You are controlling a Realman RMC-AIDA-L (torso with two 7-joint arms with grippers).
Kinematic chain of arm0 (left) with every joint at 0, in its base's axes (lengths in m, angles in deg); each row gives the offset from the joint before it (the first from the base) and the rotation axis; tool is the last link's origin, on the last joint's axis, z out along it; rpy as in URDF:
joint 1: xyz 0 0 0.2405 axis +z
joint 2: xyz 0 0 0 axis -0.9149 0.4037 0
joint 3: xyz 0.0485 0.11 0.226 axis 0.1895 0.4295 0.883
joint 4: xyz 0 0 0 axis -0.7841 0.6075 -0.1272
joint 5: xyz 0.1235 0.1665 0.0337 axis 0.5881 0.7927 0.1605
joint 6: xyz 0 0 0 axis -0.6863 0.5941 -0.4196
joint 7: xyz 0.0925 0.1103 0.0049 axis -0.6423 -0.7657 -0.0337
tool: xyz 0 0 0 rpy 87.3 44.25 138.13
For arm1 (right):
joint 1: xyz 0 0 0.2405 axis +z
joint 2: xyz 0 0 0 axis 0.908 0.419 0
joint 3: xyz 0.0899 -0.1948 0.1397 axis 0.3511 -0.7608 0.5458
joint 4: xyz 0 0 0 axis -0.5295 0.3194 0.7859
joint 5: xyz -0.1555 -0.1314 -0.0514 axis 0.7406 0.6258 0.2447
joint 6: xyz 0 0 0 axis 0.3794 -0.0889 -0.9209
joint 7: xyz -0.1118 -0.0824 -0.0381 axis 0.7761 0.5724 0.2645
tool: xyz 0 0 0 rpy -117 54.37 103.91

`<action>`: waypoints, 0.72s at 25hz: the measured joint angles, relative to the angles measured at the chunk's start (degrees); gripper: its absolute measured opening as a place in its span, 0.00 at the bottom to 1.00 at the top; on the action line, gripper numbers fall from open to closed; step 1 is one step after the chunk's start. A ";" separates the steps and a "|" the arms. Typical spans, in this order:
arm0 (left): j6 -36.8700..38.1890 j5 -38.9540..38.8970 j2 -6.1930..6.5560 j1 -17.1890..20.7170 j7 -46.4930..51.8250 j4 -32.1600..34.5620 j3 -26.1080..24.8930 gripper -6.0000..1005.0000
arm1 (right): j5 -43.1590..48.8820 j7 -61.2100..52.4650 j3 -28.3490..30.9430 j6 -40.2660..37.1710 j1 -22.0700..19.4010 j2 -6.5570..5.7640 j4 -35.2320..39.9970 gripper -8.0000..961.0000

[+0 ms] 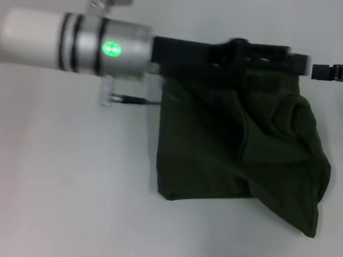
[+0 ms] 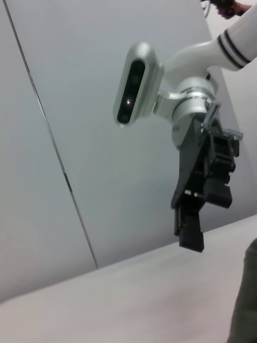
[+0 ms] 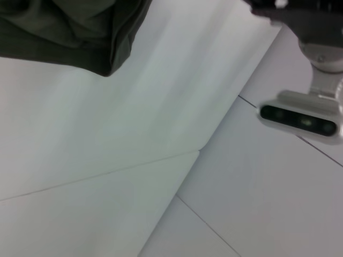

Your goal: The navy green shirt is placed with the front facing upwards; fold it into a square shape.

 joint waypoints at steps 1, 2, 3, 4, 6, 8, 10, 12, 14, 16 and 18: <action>1.04 0.10 0.21 0.88 0.28 2.01 0.19 0.73 | -0.03 -0.08 -0.01 0.00 0.18 0.02 0.00 0.65; 2.52 0.35 0.99 2.84 0.98 5.67 0.37 0.78 | -0.03 -0.25 -0.02 0.06 0.40 0.02 -0.01 0.65; 3.73 0.50 1.79 4.63 1.52 8.43 0.67 0.82 | 0.00 -0.59 -0.18 0.10 0.73 0.05 0.00 0.65; 5.04 0.70 2.98 6.87 2.18 11.54 1.16 0.82 | 0.12 -1.01 -0.42 0.14 1.04 0.07 0.01 0.65; 6.75 1.03 5.92 10.63 2.94 15.10 2.44 0.82 | 0.42 -2.58 -1.70 0.17 2.02 0.08 0.35 0.65; 7.84 1.25 8.70 14.34 2.99 17.92 4.07 0.82 | 0.55 -4.06 -3.10 0.36 3.24 0.09 0.65 0.65; 8.08 1.78 10.35 18.28 2.24 21.69 5.33 0.81 | 0.61 -4.70 -4.13 0.95 4.33 0.11 1.16 0.65; 7.80 4.56 10.45 21.72 1.27 26.61 5.28 0.81 | 0.80 -5.19 -5.91 2.18 5.54 0.32 2.64 0.65; 7.74 8.04 9.87 24.06 0.99 30.43 4.04 0.81 | 1.80 -7.29 -9.82 4.18 7.00 0.96 5.69 0.65; 7.96 9.57 9.42 25.35 0.99 32.26 3.25 0.81 | 3.16 -10.29 -14.78 5.50 8.76 1.74 8.67 0.65; 8.29 10.02 9.22 26.00 1.02 32.85 2.93 0.81 | 4.05 -13.15 -19.70 5.60 11.39 2.43 10.19 0.65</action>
